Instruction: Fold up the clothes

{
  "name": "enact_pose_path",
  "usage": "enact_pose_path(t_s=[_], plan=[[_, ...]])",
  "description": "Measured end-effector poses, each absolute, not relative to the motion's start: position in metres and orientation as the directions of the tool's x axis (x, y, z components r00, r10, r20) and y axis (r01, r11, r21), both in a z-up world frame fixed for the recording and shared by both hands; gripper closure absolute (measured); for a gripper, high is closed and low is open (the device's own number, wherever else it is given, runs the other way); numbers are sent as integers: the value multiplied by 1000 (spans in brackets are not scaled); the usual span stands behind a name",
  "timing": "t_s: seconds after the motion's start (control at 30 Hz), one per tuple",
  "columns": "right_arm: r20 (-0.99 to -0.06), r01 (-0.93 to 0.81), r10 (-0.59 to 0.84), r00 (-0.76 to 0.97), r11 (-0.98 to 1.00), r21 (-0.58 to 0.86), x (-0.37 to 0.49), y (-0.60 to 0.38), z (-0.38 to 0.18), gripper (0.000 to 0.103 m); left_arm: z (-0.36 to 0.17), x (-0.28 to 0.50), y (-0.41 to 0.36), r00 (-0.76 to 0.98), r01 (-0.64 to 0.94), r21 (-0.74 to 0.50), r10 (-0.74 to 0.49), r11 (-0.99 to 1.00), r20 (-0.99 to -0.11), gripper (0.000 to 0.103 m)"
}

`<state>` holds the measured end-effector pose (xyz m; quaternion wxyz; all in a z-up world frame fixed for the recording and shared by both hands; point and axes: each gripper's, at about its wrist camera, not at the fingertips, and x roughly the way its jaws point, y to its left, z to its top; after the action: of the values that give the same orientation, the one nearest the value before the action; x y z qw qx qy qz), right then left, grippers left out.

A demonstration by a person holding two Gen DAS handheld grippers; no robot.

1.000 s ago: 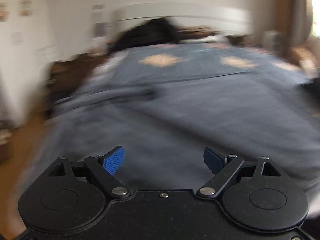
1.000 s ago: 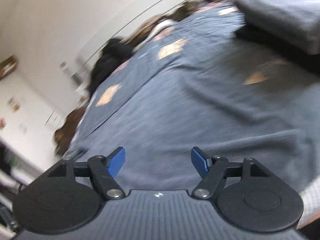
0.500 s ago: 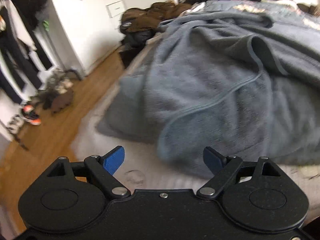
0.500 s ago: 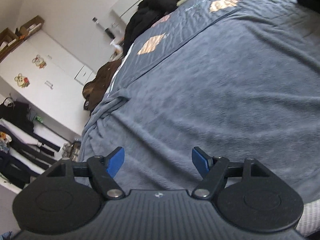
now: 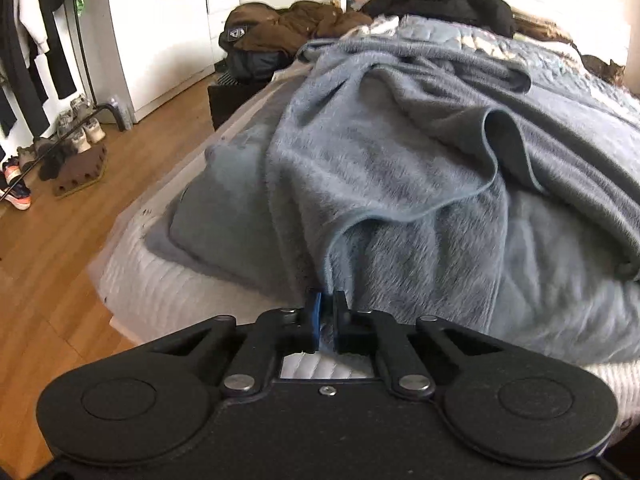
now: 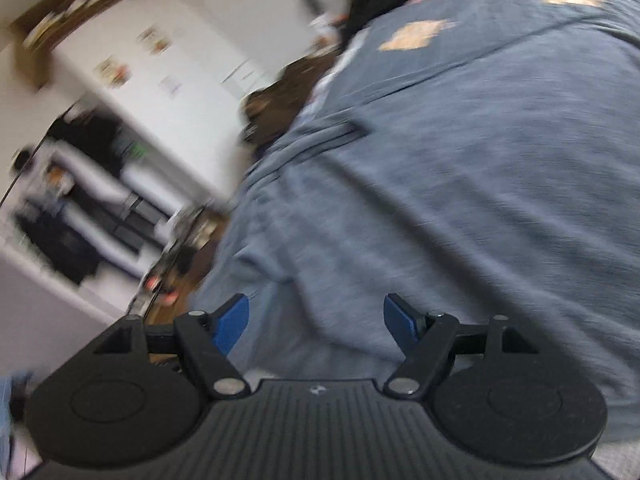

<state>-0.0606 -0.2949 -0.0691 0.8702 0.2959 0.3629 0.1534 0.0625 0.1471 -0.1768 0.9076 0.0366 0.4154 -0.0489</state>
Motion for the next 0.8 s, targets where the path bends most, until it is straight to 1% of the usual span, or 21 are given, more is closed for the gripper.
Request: enact_pose_path(t_s=[0.03,0.07,0.1,0.13,0.17,0.23,0.27,0.33,0.37,0.4,0.43,0.5,0.57,0.7,0.8], plan=[[-533,-86,504,680,777,624,-60,-284,-66,29,-179,63,148,641,113,30,-49,993,-766,90],[-526,-120,526,669,774,622,-59,-272,-62,29,-181,63,148,633,103,35,-38,994,-773,74],[-519,-149,546,658,770,620,-58,-261,-59,29,-182,62,148,632,96,35,-34,995,-774,50],[-512,-175,564,648,764,620,-57,-251,-56,29,-182,59,148,644,94,26,-41,995,-764,42],[-507,-202,581,637,760,618,-56,-240,-53,29,-182,58,148,653,95,10,-55,995,-755,39],[-499,-258,614,612,751,607,-55,-219,-46,29,-183,58,147,654,97,-41,-95,994,-751,39],[-493,-284,627,603,746,602,-55,-209,-43,29,-185,59,146,651,92,-66,-110,994,-751,40],[-480,-324,649,590,735,596,-55,-194,-38,29,-188,61,145,643,81,-93,-124,992,-756,55],[-476,-332,657,584,729,598,-54,-188,-36,29,-188,62,144,643,77,-101,-127,992,-755,69],[-475,-339,663,579,726,599,-54,-184,-35,29,-187,62,144,643,74,-108,-130,991,-755,76],[-475,-345,667,574,723,598,-55,-181,-33,29,-186,62,144,644,69,-118,-135,991,-753,78],[-474,-357,674,567,720,595,-56,-175,-31,29,-179,62,148,651,61,-141,-146,988,-744,91],[-476,-357,677,562,717,598,-57,-173,-32,29,-169,64,153,666,65,-126,-138,990,-733,98],[-483,-325,668,567,720,614,-55,-177,-36,29,-137,72,163,697,103,-15,-83,995,-712,100],[-480,-301,663,574,716,630,-53,-182,-37,29,-99,77,174,759,126,125,-15,984,-651,100]])
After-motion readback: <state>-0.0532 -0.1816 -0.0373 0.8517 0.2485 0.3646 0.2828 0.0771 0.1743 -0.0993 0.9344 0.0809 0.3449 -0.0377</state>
